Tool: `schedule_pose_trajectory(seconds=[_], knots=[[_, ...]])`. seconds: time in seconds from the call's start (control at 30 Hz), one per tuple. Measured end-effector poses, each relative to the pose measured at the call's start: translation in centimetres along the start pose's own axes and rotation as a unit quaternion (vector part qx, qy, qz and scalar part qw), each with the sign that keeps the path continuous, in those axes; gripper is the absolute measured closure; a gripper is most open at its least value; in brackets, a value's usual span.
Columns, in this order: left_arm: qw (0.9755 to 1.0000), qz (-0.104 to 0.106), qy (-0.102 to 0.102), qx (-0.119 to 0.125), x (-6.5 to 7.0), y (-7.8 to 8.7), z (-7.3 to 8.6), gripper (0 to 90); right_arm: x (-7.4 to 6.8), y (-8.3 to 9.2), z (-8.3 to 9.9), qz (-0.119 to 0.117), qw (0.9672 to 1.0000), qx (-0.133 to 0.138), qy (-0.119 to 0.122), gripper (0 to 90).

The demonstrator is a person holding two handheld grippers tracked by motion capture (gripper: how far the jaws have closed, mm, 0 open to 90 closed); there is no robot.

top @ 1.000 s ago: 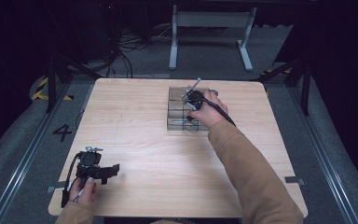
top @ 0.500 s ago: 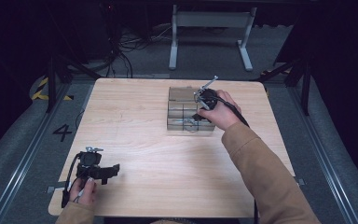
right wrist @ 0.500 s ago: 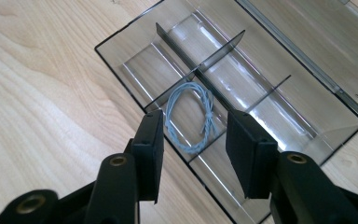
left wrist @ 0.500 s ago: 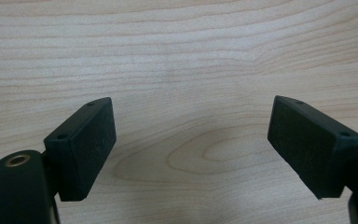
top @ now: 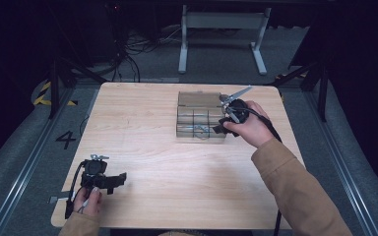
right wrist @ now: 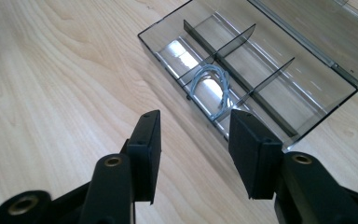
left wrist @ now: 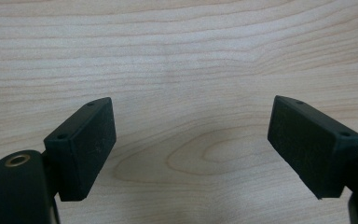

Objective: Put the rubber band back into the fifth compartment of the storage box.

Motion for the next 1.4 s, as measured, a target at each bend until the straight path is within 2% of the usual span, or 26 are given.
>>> schedule_pose_trajectory(seconds=[0.2, 0.23, 0.4, 0.7, 0.8, 0.97, 1.13, 1.2, 1.3, 1.4], knots=[[1.0000, 0.002, -0.003, 0.002, 0.2, -0.3, -0.5, 16.0, -0.4, 1.2, 1.7, -0.006, 1.0000, 0.004, 0.005, 52.8], [1.0000, 0.005, -0.005, 0.002, 0.3, -0.4, -0.6, 16.0, -0.6, 1.6, 2.3, -0.011, 0.9999, 0.005, 0.012, 52.1], [1.0000, 0.005, -0.001, 0.007, 0.2, -0.3, -0.9, 16.0, -1.0, 2.2, 3.7, -0.013, 0.9997, 0.003, 0.020, 51.6], [0.9998, 0.012, -0.015, 0.008, 0.8, -0.7, -1.7, 16.0, -2.1, 3.5, 7.4, -0.017, 0.9993, 0.011, 0.032, 51.3], [0.9998, 0.012, -0.015, 0.008, 0.9, -0.7, -1.8, 16.0, -2.5, 3.7, 8.1, -0.023, 0.9992, 0.013, 0.030, 51.2], [0.9998, 0.011, -0.016, 0.008, 0.9, -0.8, -1.8, 16.0, -3.5, 3.7, 9.7, -0.037, 0.9986, 0.014, 0.034, 50.6], [0.9998, 0.010, -0.015, 0.006, 0.8, -0.8, -1.8, 16.0, -4.7, 3.3, 10.8, -0.058, 0.9970, 0.027, 0.043, 50.3], [0.9998, 0.012, -0.016, 0.007, 0.9, -0.7, -1.8, 16.0, -5.0, 3.0, 11.0, -0.059, 0.9966, 0.035, 0.044, 50.3], [0.9997, 0.014, -0.017, 0.008, 1.0, -0.7, -1.8, 16.0, -5.4, 2.4, 11.7, -0.060, 0.9964, 0.021, 0.056, 50.3], [0.9998, 0.012, -0.016, 0.008, 1.0, -0.8, -1.8, 16.0, -5.5, 2.0, 12.1, -0.063, 0.9965, 0.021, 0.051, 50.4]])
Point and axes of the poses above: each handheld gripper's, and its own axes: y roughly backward along the jaws, z roughly out of its underside, x roughly to its right, the point moved 10 cm from there along -y, roughly forward along the jaws, and after that the axes turned 12 degrees about -y, right-handed, at the moved point
